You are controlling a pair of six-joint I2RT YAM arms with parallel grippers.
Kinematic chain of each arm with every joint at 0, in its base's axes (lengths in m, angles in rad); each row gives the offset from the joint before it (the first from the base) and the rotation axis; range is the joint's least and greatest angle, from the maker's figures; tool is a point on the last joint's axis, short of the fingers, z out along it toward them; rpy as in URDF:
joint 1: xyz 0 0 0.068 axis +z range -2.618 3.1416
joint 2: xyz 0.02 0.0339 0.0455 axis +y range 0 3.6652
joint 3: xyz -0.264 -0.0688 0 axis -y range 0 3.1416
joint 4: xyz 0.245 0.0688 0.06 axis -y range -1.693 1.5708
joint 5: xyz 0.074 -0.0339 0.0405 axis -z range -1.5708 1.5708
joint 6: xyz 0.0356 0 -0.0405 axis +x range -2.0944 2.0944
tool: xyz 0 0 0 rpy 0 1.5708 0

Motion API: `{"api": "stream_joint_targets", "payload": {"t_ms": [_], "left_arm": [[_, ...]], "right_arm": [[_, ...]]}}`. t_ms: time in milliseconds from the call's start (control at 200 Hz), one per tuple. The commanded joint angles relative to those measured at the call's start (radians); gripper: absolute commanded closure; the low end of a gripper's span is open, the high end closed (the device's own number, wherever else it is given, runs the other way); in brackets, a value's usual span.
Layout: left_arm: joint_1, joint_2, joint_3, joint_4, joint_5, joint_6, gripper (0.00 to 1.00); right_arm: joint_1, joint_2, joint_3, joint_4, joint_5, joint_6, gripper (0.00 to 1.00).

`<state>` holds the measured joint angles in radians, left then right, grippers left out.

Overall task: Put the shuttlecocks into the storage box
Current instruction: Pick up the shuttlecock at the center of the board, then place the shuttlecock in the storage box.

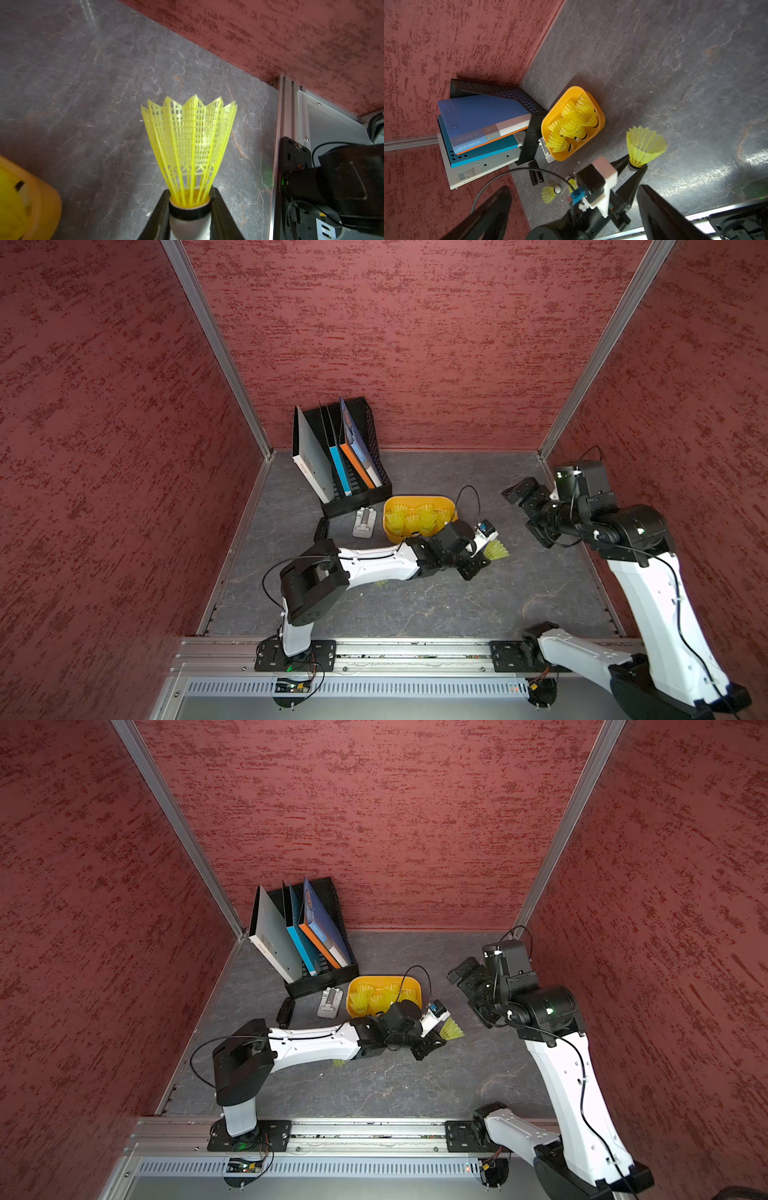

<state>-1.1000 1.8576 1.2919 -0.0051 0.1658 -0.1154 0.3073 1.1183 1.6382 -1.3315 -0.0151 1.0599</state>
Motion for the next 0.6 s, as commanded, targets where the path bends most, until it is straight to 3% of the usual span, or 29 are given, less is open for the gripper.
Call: {"api": "stream_joint_targets", "payload": {"t_ms": [0, 301, 596], "left_arm": [[0.042, -0.049, -0.019, -0.037, -0.02, -0.071, 0.76], [0.168, -0.074, 0.039, -0.149, -0.022, -0.209, 0.76], [0.216, -0.035, 0.139, -0.243, -0.092, -0.328, 0.79]], "right_arm": [[-0.007, 0.043, 0.02, 0.053, -0.074, -0.049, 0.03], [-0.058, 0.135, 0.037, 0.1, -0.165, -0.107, 0.03], [-0.17, 0.148, -0.059, 0.182, -0.278, -0.189, 0.04]]}}
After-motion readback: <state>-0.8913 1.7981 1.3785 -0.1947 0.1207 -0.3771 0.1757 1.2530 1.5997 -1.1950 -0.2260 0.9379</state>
